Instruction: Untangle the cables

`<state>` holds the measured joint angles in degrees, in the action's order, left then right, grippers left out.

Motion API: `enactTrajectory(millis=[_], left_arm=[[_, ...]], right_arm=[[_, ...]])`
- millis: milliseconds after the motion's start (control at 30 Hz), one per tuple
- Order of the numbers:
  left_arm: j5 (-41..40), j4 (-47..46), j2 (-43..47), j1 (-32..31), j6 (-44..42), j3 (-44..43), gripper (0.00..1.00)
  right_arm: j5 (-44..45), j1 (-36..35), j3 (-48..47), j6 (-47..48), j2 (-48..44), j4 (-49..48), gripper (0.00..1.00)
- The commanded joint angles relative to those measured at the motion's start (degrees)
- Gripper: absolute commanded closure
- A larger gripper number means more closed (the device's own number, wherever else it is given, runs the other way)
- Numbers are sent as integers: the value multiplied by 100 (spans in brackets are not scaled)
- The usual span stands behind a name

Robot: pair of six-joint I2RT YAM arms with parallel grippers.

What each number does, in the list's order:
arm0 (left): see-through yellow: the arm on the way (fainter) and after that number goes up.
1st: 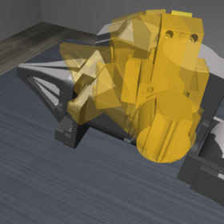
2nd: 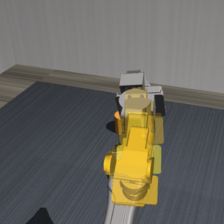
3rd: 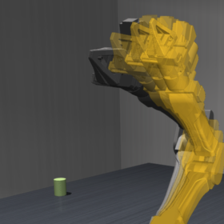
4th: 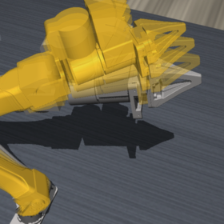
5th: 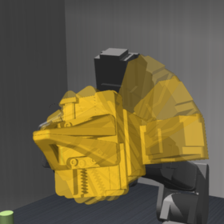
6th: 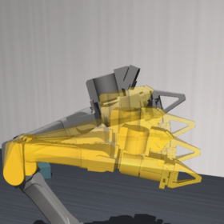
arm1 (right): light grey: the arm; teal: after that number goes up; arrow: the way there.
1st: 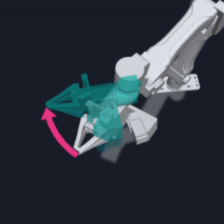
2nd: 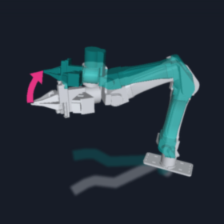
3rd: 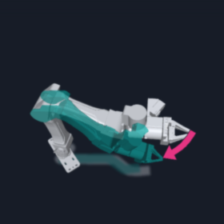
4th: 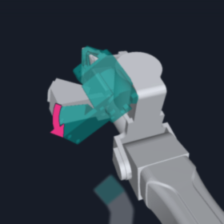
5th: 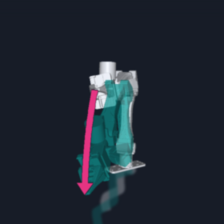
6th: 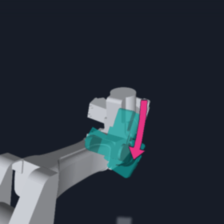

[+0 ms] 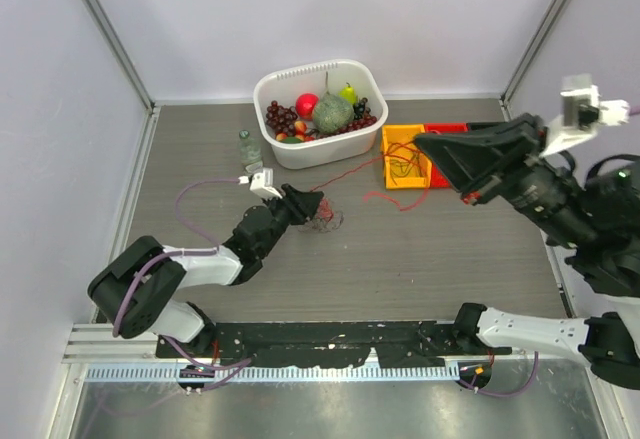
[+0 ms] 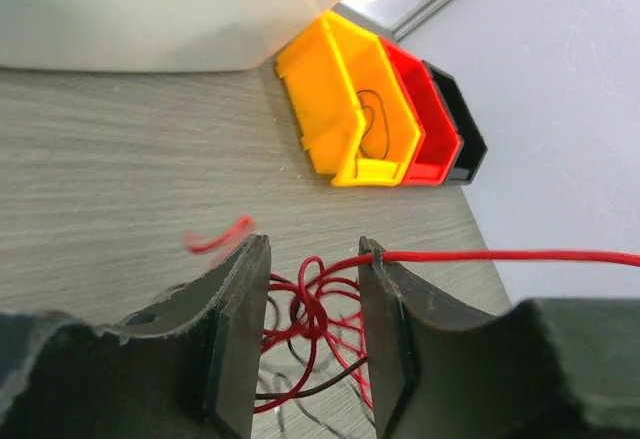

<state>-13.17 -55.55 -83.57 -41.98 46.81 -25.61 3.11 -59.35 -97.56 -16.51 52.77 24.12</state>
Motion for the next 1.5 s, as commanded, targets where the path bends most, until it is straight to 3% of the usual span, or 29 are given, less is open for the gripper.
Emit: enactTrajectory(millis=[0, 200, 267, 433, 500, 567, 733, 833, 867, 900, 1133, 1300, 1467], left_arm=[[-311, 213, 183, 119, -171, 617, 51], [288, 395, 552, 119, -242, 723, 43], [219, 527, 719, 119, -233, 767, 44], [-80, 1660, 1281, 111, -268, 557, 50], [-220, 1898, 1553, 119, -400, 557, 54], [-248, 1986, 1799, 111, -628, 583, 59], [208, 2022, 1941, 119, -1094, 539, 68], [367, 1899, 1862, 119, -1121, 557, 71], [385, 1899, 1844, 111, -1130, 539, 72], [403, 1907, 1827, 119, -1139, 539, 72], [438, 1741, 1818, 119, -1139, 635, 71], [473, 1679, 1800, 119, -1156, 636, 71], [543, 1688, 1791, 119, -1165, 636, 71]], right_arm=[[627, -59, 367, 228, -759, -1253, 99], [2332, -68, 2836, -203, -1242, -805, 99], [2921, -68, 3652, -422, -1278, -507, 99], [5168, -68, 4043, -1213, -778, 1119, 99], [5400, -68, 4122, -1599, -462, 1752, 99], [5088, -68, 4358, -1908, -408, 1904, 99], [3549, -68, 5351, -2268, -259, 1192, 95], [3073, -59, 5485, -2392, 205, 1121, 78], [2916, -59, 5432, -2392, 346, 1165, 77], [2871, -68, 5388, -2383, 591, 1296, 67], [1915, -59, 4457, -1742, 1340, 1614, 31], [1192, -59, 3904, -1285, 1455, 1385, 28], [1675, -68, 3279, -1030, 1815, 1676, 28]])
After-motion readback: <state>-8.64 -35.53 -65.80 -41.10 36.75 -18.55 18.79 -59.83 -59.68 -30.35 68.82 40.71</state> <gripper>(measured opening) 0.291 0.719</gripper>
